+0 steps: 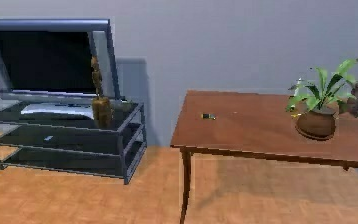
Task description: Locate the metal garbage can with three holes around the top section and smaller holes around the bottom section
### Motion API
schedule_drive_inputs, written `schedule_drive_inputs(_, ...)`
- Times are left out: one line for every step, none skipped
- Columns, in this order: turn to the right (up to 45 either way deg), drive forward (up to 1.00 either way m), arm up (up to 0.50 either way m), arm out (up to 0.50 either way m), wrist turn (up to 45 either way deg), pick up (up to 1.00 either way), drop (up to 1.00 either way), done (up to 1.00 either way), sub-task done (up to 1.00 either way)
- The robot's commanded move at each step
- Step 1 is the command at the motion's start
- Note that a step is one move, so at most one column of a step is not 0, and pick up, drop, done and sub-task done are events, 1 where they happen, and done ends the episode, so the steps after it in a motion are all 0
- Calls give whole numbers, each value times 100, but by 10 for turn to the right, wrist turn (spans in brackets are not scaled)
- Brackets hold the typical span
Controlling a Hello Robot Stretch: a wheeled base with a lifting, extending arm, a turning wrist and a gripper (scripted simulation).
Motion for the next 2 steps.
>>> schedule_drive_inputs(0, 30, 0, 0, 0, 0, 0, 0, 0)
schedule_drive_inputs(-450, 0, 0, 0, 0, 0, 0, 0, 0)
